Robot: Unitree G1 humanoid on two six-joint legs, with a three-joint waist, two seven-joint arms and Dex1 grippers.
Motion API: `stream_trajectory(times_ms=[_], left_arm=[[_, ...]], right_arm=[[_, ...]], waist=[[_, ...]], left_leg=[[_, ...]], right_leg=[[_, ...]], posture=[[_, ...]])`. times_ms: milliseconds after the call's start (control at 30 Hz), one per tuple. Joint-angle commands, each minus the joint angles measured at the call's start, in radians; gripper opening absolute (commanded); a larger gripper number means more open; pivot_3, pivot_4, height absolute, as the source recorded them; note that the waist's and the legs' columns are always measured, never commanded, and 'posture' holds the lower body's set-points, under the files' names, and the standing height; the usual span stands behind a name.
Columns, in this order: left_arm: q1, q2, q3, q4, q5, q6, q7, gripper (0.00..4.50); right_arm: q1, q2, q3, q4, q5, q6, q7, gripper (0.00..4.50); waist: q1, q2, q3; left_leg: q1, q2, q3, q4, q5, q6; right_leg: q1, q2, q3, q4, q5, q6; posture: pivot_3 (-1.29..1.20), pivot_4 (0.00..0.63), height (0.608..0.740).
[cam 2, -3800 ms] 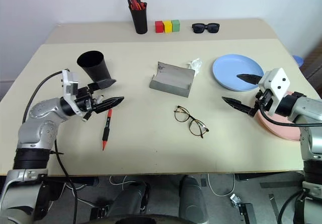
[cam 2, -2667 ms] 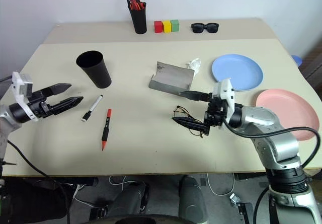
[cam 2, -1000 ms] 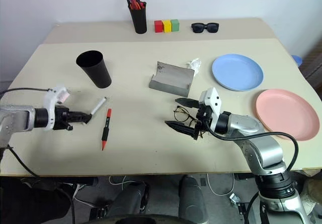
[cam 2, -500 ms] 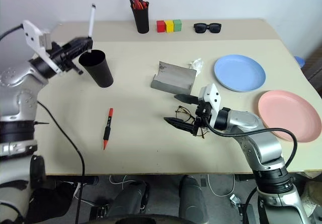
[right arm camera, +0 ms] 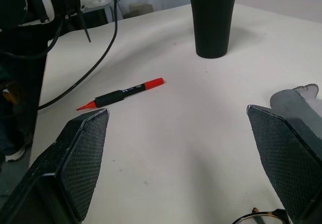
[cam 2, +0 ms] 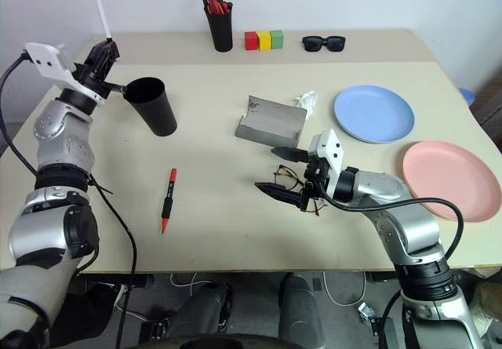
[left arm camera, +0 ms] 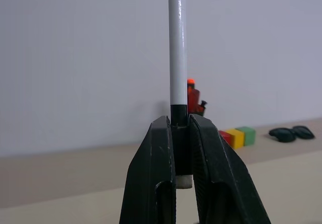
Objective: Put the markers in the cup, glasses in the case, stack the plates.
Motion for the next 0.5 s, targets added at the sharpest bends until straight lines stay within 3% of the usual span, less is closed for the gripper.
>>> stream_trajectory(times_ms=[33,433,467,500], left_arm=[[0.020,-0.002,0.019,-0.039,-0.025,0.007,-0.028,0.02],[0.083,-0.008,0.010,-0.111,-0.022,0.036,-0.048,0.02],[0.085,-0.010,0.010,-0.113,-0.023,0.038,-0.048,0.91],[0.087,-0.012,0.011,-0.115,-0.023,0.038,-0.048,1.29]], right_arm=[[0.003,-0.003,-0.029,-0.044,0.014,-0.011,-0.003,4.50],[-0.009,0.001,-0.023,-0.029,0.000,-0.030,0.001,4.50],[-0.010,0.001,-0.021,-0.027,-0.003,-0.033,0.002,4.50],[-0.011,0.001,-0.020,-0.026,-0.004,-0.036,0.003,4.50]], waist=[[0.000,0.000,0.000],[-0.015,0.000,0.000],[-0.015,0.000,0.000],[-0.015,0.000,0.000]], left_leg=[[0.000,0.000,0.000,0.000,0.000,0.000],[0.000,0.000,0.000,0.000,0.000,0.000],[0.000,0.000,0.000,0.000,0.000,0.000],[0.000,0.000,0.000,0.000,0.000,0.000]], right_leg=[[0.000,0.000,0.000,0.000,0.000,0.000],[0.000,0.000,0.000,0.000,0.000,0.000],[0.000,0.000,0.000,0.000,0.000,0.000],[0.000,0.000,0.000,0.000,0.000,0.000]], posture=[[0.00,0.150,0.740],[0.00,0.150,0.740],[0.00,0.150,0.740],[0.00,0.150,0.740]])
